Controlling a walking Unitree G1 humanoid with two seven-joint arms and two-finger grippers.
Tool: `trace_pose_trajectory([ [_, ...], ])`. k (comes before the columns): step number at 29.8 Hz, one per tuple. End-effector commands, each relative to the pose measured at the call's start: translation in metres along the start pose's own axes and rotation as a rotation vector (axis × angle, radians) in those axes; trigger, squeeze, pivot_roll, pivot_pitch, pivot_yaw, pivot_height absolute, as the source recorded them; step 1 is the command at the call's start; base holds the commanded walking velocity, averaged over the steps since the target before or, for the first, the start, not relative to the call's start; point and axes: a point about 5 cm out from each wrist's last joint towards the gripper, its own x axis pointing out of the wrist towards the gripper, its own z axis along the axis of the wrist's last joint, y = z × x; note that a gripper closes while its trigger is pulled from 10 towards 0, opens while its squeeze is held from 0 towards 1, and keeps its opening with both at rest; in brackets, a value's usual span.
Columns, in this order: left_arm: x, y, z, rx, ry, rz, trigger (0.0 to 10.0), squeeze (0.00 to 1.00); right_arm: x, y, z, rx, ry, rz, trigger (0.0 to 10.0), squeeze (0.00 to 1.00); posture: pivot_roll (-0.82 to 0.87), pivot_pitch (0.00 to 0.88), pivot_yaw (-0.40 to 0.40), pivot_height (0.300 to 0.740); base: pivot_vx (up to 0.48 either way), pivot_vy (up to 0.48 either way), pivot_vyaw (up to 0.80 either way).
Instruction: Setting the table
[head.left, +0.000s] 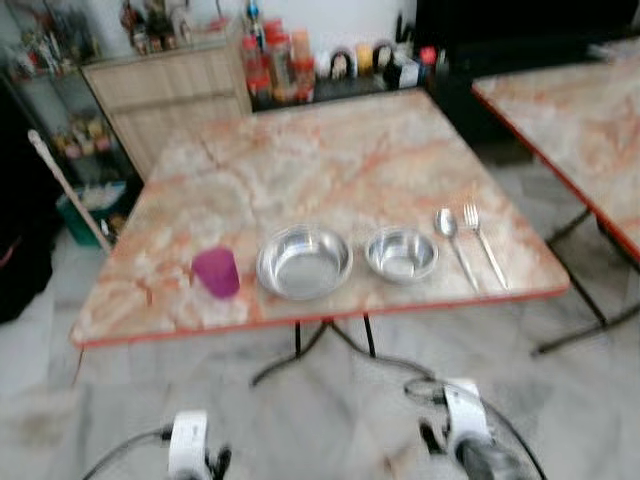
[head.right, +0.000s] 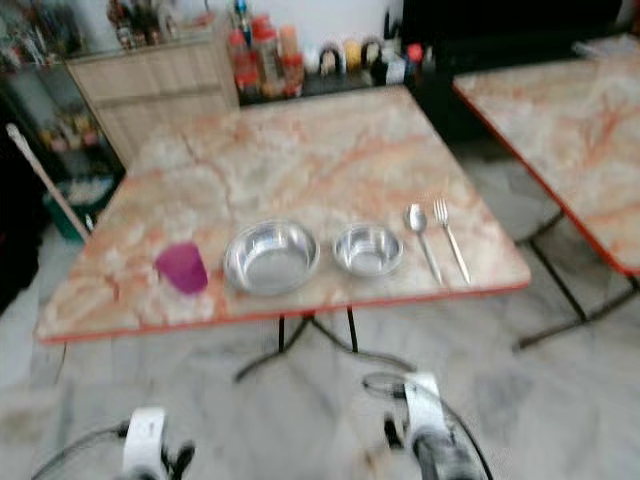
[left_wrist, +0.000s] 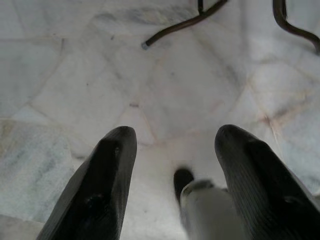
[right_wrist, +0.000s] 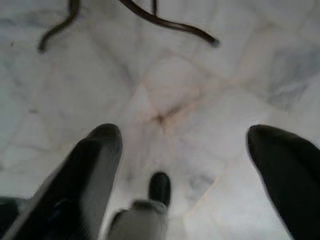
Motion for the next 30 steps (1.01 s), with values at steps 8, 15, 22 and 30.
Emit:
trace_pose_trajectory([
  [8,-0.0030,0.0121,-0.0037,0.007,0.022,0.024,10.0,0.00,0.0013,0.0151,0.0024,0.008,-0.005,0.041,10.0,0.00,-0.07,0.005,0.094,0.740,0.315,0.000,0.00],
  [15,-0.0030,0.0125,-0.0034,0.010,0.024,0.024,10.0,0.00,0.0014,0.0156,0.0031,0.006,-0.007,0.042,10.0,0.00,-0.07,0.004,0.093,0.740,0.317,0.000,0.00],
  [22,-0.0029,0.0132,-0.0027,0.033,0.024,0.030,10.0,0.00,0.0014,0.0157,0.0033,0.006,-0.009,0.043,10.0,0.00,-0.07,0.004,0.093,0.740,0.137,0.000,0.00],
  [30,-0.0044,0.0207,-0.0061,0.025,0.042,0.157,10.0,0.00,0.0015,0.0162,0.0033,0.003,-0.006,0.045,10.0,0.00,-0.05,0.006,0.099,0.740,0.000,0.000,0.00],
])
